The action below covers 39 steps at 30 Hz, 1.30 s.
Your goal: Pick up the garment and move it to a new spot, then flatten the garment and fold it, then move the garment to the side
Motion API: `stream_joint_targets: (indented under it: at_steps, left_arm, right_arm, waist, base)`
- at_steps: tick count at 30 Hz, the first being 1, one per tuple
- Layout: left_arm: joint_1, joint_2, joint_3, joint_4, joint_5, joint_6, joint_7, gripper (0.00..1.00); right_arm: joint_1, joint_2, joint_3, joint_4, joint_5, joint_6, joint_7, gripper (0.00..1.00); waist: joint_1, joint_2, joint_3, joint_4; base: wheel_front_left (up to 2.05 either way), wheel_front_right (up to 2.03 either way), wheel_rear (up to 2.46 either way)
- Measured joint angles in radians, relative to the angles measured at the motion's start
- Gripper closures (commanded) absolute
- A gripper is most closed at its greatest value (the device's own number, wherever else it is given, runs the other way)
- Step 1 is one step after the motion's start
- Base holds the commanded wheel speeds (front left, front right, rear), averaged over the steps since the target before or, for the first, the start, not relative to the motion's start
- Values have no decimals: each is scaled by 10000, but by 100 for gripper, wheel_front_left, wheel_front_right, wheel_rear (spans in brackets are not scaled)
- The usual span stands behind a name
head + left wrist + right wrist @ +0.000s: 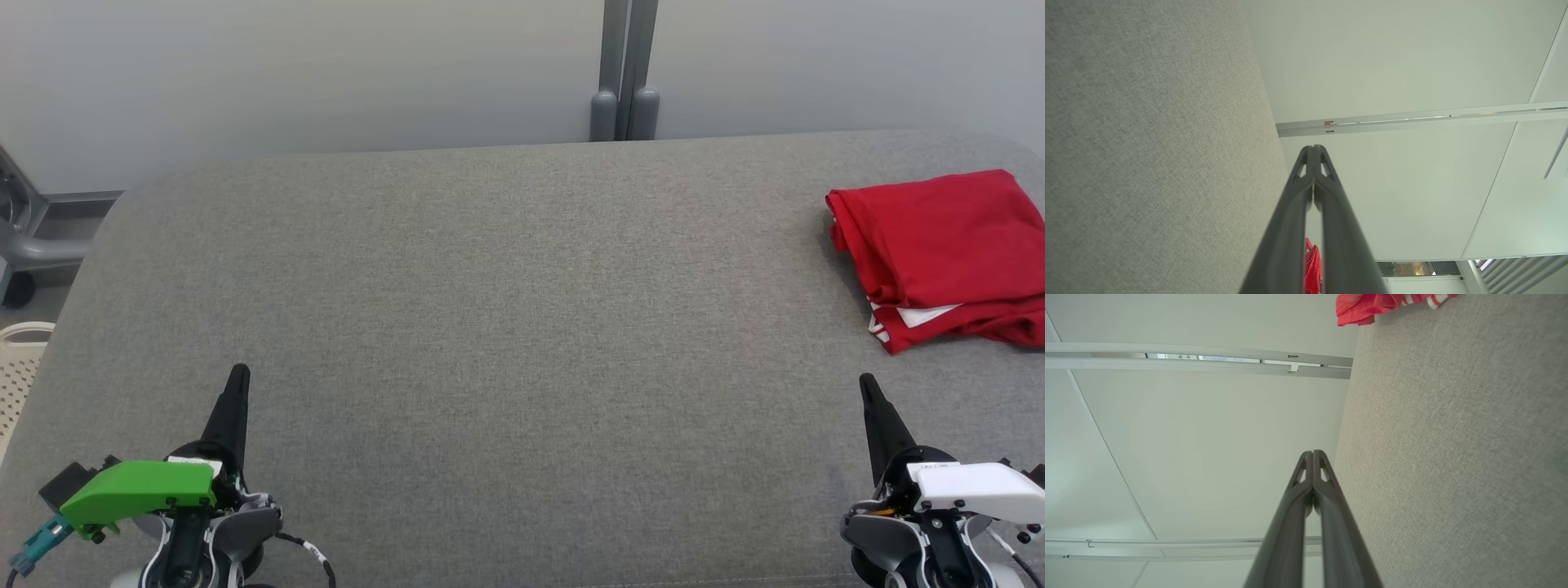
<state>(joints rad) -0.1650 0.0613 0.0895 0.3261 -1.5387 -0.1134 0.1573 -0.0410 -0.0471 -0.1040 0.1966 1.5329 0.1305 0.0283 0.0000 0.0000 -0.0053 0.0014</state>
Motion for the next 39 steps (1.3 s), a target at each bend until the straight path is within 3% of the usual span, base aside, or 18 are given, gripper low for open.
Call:
stream_joint_targets:
  at_steps: [15, 39]
  left_arm:
    - [-184, -117, 244, 31, -637, -159, 265, 100]
    - [-202, -123, 245, 31, -639, -182, 267, 100]
  right_arm:
    - [-9, -8, -84, -153, 844, 0, 100, 100]
    - [-12, -8, -84, -157, 846, 0, 100, 100]
  waist:
    - [0, 0, 92, -18]
    - [0, 0, 92, -18]
  base:
    - [0, 0, 0]
    - [0, 0, 0]
